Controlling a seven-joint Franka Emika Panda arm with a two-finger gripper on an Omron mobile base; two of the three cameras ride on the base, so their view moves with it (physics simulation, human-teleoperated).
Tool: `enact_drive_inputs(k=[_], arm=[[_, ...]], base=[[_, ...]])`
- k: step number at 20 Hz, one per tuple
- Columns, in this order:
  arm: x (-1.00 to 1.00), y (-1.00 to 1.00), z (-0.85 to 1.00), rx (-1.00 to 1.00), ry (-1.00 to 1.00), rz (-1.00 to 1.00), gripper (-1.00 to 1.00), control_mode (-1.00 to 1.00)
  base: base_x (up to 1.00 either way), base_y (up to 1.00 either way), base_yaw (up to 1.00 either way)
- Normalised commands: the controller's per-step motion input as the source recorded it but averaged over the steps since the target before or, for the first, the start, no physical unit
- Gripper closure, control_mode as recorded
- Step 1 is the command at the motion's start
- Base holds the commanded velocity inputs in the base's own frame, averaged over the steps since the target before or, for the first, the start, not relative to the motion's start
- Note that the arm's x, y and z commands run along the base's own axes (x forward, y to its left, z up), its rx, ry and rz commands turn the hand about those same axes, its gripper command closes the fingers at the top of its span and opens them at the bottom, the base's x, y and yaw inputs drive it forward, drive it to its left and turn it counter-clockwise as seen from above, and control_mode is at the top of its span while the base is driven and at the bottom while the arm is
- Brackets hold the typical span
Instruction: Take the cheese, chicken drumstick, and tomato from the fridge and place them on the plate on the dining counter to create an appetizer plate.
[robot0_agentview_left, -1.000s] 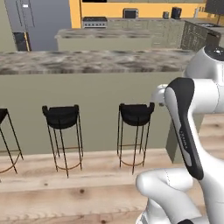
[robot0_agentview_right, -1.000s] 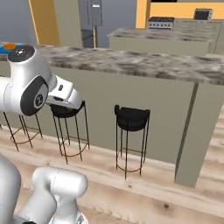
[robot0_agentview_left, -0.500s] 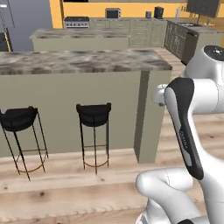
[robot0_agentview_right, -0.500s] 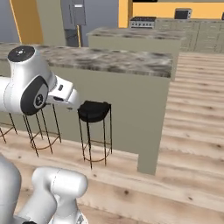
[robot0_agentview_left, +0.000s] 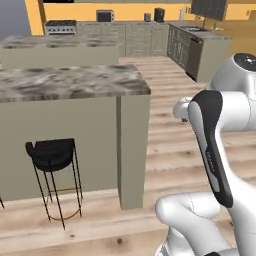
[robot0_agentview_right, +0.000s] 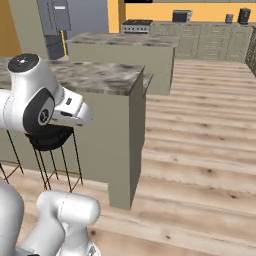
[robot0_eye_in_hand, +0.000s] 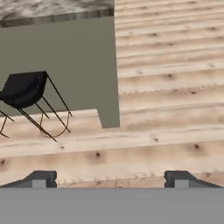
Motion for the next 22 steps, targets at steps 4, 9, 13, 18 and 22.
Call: enact_drive_inputs(k=[4,9,13,18,22], arm=[[0.00,0.00,0.00,0.00,0.00,0.00,-1.00,1.00],[0.00,0.00,0.00,0.00,0.00,0.00,-1.00,1.00],[0.00,0.00,0.00,0.00,0.00,0.00,-1.00,1.00],[0.00,0.00,0.00,0.00,0.00,0.00,-1.00,1.00],[0.00,0.00,0.00,0.00,0.00,0.00,-1.00,1.00]], base=[[0.97,-1.00,-0.09],[0.50,-1.00,-0.07],[0.35,-1.00,-0.05],[0.97,-0.94,0.01],[1.00,-0.55,0.13]])
